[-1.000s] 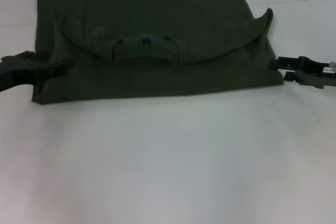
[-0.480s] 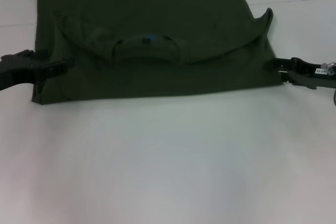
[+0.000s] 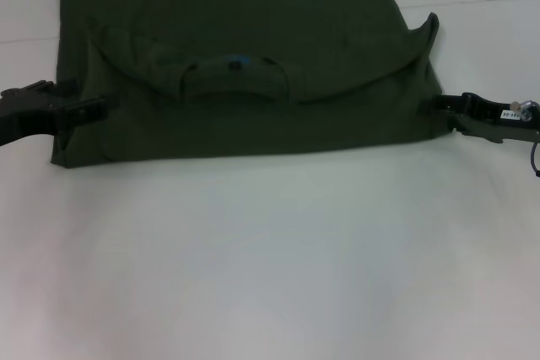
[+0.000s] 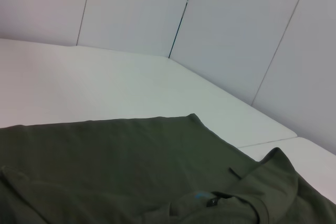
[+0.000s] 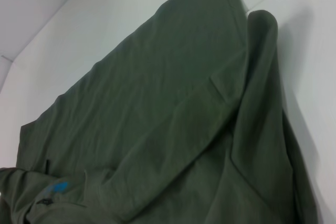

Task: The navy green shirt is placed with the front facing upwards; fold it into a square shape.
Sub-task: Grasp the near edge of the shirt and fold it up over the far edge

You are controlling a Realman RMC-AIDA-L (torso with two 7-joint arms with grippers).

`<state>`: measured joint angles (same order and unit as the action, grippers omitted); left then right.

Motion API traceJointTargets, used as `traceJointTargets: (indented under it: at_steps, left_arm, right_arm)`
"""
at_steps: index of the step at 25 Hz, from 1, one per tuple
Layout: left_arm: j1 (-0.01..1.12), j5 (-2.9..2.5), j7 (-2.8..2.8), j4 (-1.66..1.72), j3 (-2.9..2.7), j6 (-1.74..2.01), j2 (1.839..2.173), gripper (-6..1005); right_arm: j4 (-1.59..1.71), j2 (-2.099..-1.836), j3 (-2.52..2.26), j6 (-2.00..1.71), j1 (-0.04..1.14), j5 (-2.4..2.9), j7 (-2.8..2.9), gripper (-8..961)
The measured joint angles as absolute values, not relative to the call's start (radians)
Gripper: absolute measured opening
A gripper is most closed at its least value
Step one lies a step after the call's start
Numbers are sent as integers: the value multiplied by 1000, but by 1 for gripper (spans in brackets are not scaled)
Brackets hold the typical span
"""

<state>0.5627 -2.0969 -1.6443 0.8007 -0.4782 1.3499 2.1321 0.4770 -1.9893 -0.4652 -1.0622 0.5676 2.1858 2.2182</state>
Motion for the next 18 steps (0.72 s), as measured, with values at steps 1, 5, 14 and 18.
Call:
traceJointTargets:
  at_steps: [1,5,14,18]
  left_arm:
    - [563,-2097,-1644,801,-478,1350,2132,888]
    - [561,-2097,-1644,801,-477,1350,2133,888]
    - [556,-2097,-1644,801,-477,1350,2134,887]
    - [553,-2097,-1644,801,-477,1350,2134,888]
  right_arm:
    - [477,-1989,-465,-1062,568,2186,2219,619]
    - [477,-1990,-460,-1056,563,2186,2227,530]
    - [477,-1988,-454,-1055,557,2186,2228,125]
    - [477,-1988,-454,-1055,558,2183,2221,80]
